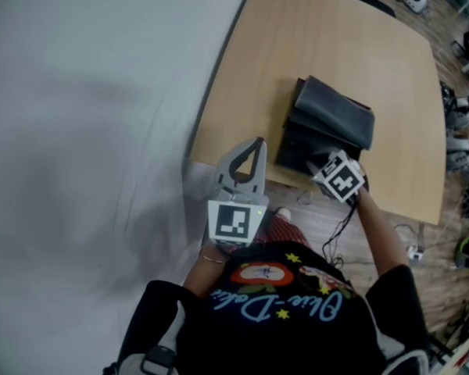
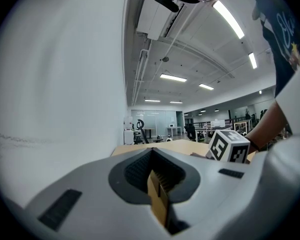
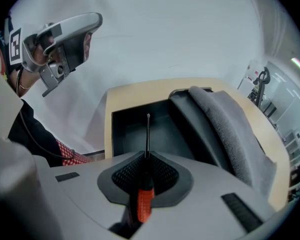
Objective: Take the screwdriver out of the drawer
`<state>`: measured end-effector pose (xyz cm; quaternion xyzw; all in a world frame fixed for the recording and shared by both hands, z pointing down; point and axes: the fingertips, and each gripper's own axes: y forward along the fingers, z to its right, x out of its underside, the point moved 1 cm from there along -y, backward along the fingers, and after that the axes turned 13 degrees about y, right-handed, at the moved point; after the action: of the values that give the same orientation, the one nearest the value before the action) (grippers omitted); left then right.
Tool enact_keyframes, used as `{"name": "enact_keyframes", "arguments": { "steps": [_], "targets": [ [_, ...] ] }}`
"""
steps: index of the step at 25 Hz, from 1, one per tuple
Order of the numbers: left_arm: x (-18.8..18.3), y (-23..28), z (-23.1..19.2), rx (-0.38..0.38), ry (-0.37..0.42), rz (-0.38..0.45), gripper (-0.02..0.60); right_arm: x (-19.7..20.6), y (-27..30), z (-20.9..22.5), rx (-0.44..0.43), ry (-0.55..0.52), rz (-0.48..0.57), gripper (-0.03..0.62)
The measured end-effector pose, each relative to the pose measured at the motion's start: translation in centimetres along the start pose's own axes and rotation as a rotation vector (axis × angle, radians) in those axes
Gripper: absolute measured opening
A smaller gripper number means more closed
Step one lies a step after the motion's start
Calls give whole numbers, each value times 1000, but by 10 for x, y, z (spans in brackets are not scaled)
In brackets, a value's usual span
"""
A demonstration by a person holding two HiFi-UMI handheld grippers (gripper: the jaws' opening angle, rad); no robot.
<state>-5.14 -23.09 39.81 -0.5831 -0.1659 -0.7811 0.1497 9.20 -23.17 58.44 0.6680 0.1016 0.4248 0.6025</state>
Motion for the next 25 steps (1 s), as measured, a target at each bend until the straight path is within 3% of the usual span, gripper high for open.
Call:
{"name": "enact_keyframes", "arguments": {
  "steps": [11,25],
  "targets": [
    [-11,-3,14,19,7,15,0,-10,-36,20,103,121,226,31],
    [-24,5,33,75,44,45,0,-27,-95,26,156,297,515,31]
  ]
}}
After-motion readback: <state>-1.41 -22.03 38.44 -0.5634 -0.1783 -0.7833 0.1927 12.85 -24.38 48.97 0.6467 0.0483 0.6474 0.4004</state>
